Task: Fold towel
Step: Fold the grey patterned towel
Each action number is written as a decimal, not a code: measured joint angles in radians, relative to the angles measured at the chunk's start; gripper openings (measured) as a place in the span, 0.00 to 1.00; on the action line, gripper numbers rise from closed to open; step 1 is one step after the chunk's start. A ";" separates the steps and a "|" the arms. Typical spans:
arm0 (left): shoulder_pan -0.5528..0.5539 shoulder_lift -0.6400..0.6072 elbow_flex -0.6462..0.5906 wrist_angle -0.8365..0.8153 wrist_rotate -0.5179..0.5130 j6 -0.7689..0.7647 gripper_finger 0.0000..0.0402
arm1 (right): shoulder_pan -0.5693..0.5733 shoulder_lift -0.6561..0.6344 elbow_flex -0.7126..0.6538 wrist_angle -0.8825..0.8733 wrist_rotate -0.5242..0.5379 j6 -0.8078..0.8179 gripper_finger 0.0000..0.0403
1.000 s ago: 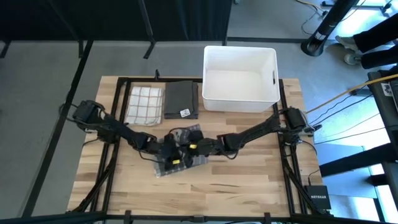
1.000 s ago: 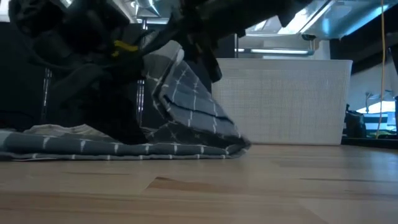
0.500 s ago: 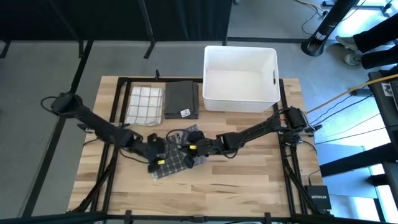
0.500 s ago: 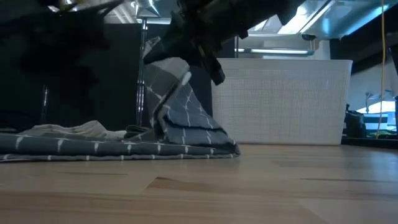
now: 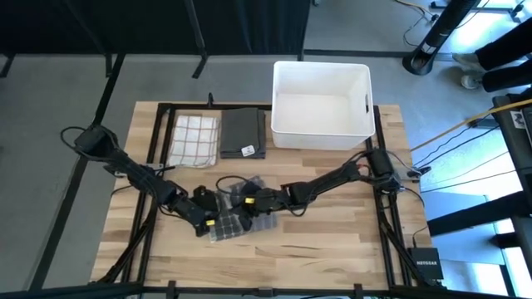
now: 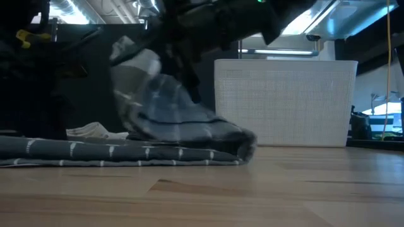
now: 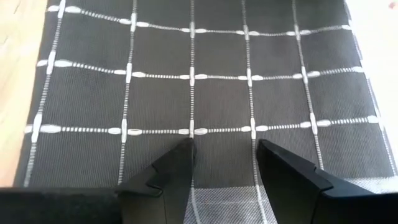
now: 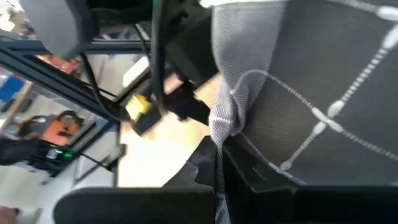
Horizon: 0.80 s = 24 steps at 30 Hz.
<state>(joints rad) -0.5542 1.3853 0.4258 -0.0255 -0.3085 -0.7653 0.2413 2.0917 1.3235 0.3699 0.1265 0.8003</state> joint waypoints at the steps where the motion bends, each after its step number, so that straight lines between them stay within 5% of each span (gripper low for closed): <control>1: 0.001 0.000 -0.001 0.014 -0.002 0.016 0.43 | 0.000 0.012 0.018 0.005 -0.012 0.009 0.03; 9: 0.000 0.002 -0.002 0.026 -0.014 0.033 0.43 | -0.002 0.099 0.123 -0.003 -0.068 0.046 0.03; 24: 0.000 0.002 -0.002 0.028 -0.017 0.032 0.43 | -0.005 0.113 0.122 -0.004 0.011 0.072 0.03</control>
<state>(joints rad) -0.5537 1.3876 0.4240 0.0025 -0.3256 -0.7330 0.2359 2.2047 1.4452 0.3657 0.1376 0.8719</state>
